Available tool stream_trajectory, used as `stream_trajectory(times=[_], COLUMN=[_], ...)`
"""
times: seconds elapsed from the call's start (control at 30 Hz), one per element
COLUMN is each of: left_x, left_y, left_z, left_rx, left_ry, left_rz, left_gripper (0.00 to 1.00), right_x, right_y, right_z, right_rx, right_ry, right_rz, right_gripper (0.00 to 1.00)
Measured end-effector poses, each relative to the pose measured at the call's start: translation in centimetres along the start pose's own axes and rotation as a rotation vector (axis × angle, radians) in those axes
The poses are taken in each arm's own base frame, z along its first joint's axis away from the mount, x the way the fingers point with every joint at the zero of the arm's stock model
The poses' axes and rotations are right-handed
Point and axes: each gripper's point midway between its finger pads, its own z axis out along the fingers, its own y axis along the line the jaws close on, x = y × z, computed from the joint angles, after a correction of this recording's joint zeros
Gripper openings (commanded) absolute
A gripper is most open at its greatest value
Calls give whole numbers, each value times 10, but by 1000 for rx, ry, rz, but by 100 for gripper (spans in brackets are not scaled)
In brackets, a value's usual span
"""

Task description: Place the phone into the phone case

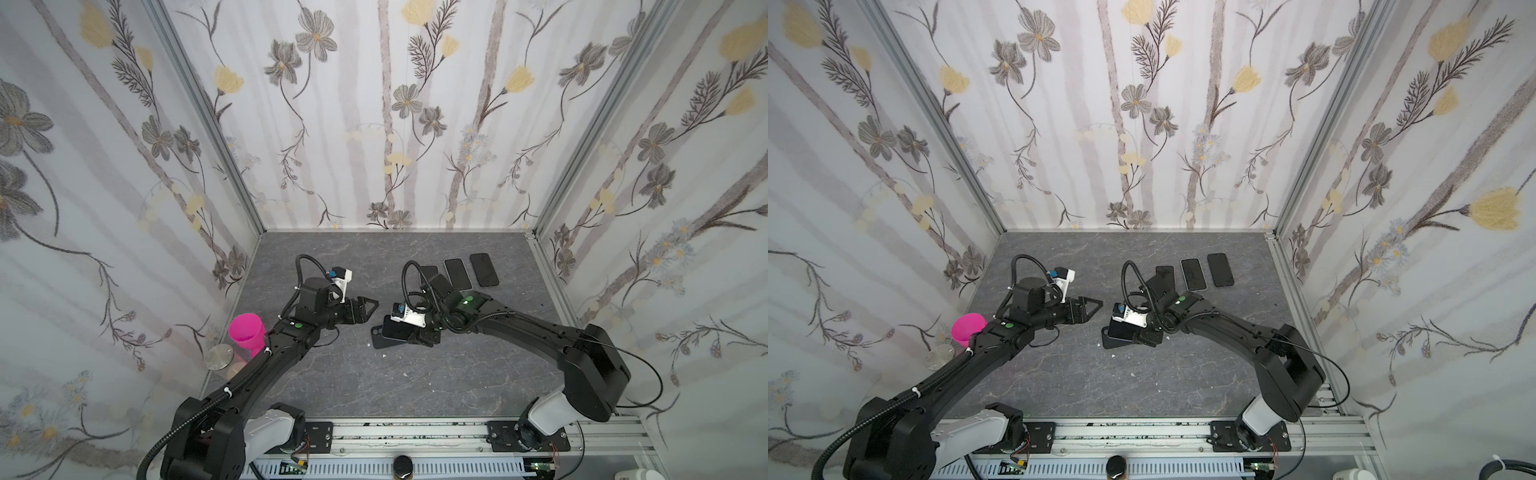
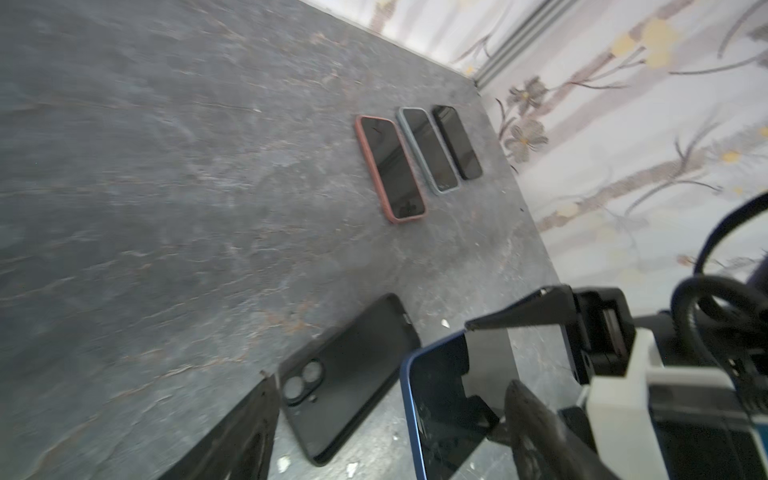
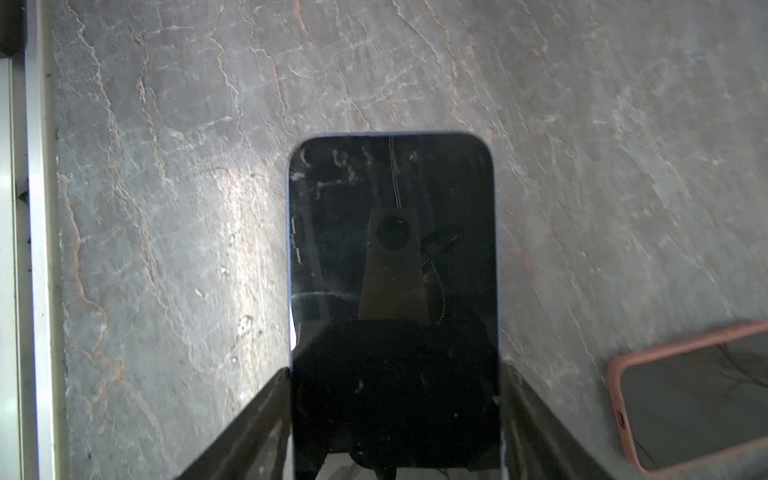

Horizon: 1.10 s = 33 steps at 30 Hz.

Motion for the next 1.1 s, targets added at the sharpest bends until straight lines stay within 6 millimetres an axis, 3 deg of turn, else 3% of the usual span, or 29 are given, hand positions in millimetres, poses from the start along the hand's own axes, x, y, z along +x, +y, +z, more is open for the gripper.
stream_trajectory(times=[0.13, 0.37, 0.67, 0.97, 1.1], left_x=[7, 11, 25, 35, 36], left_y=[-26, -57, -80, -93, -95], left_z=[14, 20, 23, 21, 20], left_rx=[113, 238, 323, 373, 383], left_ry=[50, 80, 150, 193, 204], left_rz=[-12, -15, -19, -23, -36], left_gripper=[78, 71, 57, 30, 27], right_x=[5, 3, -5, -10, -12], right_y=[-1, 0, 1, 1, 1], right_z=[-21, -46, -64, -72, -74], right_rx=[38, 79, 106, 123, 128], right_ry=[-25, -64, -104, -127, -136], right_rz=[14, 17, 3, -2, -6], right_gripper=[48, 48, 47, 47, 47])
